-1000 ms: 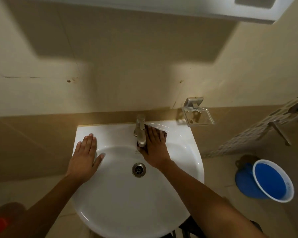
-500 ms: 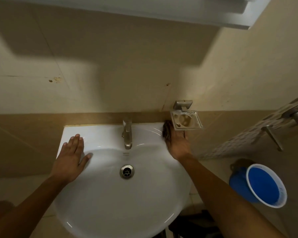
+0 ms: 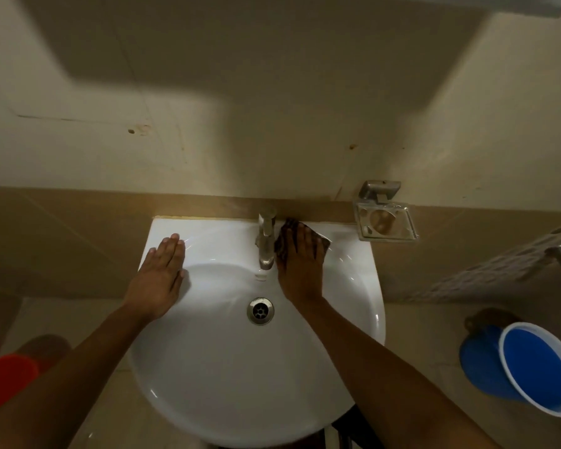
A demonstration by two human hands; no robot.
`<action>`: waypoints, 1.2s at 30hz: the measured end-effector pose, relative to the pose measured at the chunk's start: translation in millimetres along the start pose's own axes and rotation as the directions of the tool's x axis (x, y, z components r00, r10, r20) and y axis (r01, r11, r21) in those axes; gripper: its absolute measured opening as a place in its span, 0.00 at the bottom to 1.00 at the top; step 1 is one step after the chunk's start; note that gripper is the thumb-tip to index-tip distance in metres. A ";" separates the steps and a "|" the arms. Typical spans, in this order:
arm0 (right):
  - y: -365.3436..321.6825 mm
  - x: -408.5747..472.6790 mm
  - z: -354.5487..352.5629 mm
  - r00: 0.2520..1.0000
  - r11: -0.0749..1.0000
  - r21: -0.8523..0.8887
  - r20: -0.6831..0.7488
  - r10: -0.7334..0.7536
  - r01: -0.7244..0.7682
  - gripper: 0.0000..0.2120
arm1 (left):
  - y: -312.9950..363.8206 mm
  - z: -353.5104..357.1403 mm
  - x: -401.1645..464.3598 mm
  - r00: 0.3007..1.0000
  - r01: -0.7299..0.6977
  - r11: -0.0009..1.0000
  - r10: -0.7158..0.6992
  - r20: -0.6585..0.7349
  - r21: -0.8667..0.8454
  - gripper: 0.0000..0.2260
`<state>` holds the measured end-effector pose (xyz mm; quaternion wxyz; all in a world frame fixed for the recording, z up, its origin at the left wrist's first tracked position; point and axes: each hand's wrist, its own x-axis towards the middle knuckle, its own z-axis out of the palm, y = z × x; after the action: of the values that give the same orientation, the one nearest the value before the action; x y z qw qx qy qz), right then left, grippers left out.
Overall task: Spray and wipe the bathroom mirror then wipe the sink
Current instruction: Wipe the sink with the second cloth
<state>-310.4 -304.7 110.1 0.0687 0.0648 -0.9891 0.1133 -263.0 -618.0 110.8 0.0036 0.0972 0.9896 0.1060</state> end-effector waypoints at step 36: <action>-142.7 -9.9 27.6 1.000 1.000 -0.014 -0.009 -0.021 0.021 0.36 | -19.2 1.2 -28.9 0.976 0.187 0.951 -0.209 -0.066 -0.247 0.30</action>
<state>-283.5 -447.8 112.6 0.0750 0.0741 -0.9888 0.1057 -238.3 -641.7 105.2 -0.0192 -0.0087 0.9734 0.2280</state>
